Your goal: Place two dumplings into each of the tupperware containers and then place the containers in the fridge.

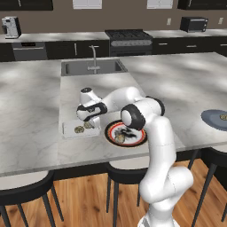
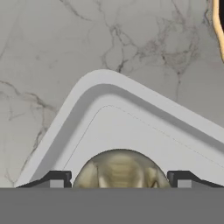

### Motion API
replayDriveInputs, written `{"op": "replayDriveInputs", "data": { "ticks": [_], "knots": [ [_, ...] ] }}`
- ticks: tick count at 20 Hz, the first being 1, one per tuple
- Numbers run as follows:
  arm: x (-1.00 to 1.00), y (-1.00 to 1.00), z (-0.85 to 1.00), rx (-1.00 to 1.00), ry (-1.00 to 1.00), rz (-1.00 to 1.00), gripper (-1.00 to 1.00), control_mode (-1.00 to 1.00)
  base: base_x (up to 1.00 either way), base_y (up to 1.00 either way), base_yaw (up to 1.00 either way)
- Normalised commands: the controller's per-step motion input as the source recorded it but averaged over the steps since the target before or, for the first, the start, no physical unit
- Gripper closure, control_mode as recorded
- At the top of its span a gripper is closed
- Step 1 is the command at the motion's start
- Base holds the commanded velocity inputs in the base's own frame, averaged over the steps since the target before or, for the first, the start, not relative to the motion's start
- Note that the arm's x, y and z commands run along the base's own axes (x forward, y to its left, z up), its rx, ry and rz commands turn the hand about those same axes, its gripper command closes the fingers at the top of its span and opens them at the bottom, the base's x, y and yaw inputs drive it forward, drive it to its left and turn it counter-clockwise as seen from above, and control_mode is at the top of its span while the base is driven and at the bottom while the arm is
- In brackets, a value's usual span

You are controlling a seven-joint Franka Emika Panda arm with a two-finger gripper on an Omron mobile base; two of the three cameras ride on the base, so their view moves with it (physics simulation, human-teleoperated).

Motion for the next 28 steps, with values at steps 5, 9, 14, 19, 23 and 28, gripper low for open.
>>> {"op": "replayDriveInputs", "data": {
  "ticks": [5, 9, 14, 19, 23, 28],
  "knots": [
    [0.00, 0.00, 0.00, 0.01, 0.00, 0.01, -1.00, -1.00, 0.00, 0.00, 0.00],
    [0.02, 0.00, 0.00, 0.00, 0.00, 0.17, -1.00, -1.00, 0.00, 0.00, 0.00],
    [0.00, -0.01, 0.00, 0.01, 0.00, 0.34, -1.00, -1.00, 0.00, 0.00, 0.00],
    [0.00, -0.07, 0.00, 0.18, -0.11, 0.46, -1.00, -1.00, 0.00, 0.00, 0.00],
    [0.00, 0.00, 0.00, 0.29, -0.23, 0.45, -1.00, -1.00, 0.00, 0.00, 0.00],
    [-0.31, 0.08, 0.11, -0.08, -0.12, 0.41, -1.00, -1.00, 0.00, 0.00, 0.00]
  ]
}}
